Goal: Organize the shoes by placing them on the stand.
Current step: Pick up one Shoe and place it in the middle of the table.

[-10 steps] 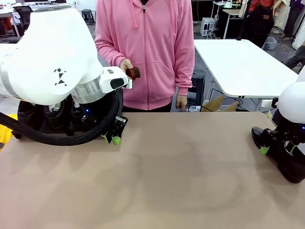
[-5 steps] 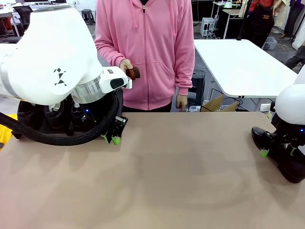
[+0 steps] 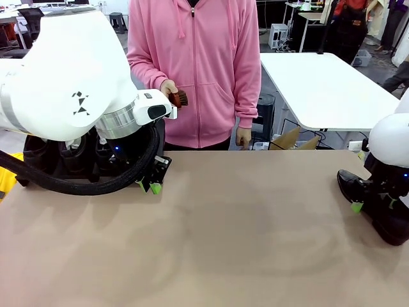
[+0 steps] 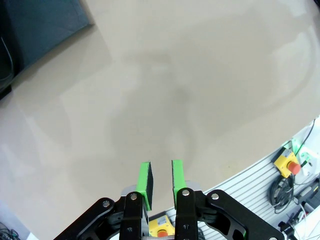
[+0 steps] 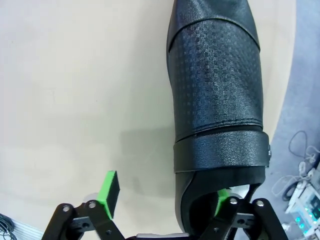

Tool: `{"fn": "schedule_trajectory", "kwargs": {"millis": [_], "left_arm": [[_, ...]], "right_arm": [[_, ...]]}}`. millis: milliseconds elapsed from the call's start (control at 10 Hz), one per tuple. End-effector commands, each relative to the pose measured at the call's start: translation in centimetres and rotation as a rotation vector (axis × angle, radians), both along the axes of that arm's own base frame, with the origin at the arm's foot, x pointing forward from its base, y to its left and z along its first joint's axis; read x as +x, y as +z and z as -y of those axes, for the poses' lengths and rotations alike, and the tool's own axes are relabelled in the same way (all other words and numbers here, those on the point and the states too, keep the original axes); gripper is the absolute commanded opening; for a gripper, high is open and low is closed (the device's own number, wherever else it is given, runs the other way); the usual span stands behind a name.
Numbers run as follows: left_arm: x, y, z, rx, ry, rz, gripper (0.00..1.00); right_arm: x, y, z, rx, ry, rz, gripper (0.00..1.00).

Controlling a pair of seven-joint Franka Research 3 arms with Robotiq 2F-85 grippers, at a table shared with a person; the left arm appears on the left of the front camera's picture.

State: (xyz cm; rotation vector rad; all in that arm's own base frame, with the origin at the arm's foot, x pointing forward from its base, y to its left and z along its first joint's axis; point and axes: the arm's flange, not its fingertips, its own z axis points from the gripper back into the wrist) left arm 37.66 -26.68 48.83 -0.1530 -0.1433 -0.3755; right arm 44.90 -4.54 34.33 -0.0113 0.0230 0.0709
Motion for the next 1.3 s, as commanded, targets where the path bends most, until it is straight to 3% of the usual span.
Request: {"fn": "schedule_trajectory", "kwargs": {"millis": [0, 200, 300, 1000, 1200], "left_arm": [[0.1, 0.3, -0.3, 0.009, -0.007, 0.002, 0.25], [0.1, 0.3, -0.3, 0.009, -0.007, 0.002, 0.25], [0.1, 0.3, -0.3, 0.009, -0.007, 0.002, 0.25], [0.1, 0.3, -0.3, 0.009, -0.007, 0.002, 0.25], [0.1, 0.3, -0.3, 0.009, -0.007, 0.002, 0.25]], "right_arm": [[0.4, 0.1, 0.6, 0.007, 0.039, 0.002, 0.49], [0.5, 0.2, 0.9, 0.013, 0.046, 0.000, 0.11], [0.4, 0.1, 0.9, 0.018, 0.048, -0.006, 0.00], [0.0, 0.1, 2.4, 0.033, 0.041, -0.013, 0.00], [-2.6, 3.3, 1.5, 0.075, -0.018, 0.044, 0.00]]}}
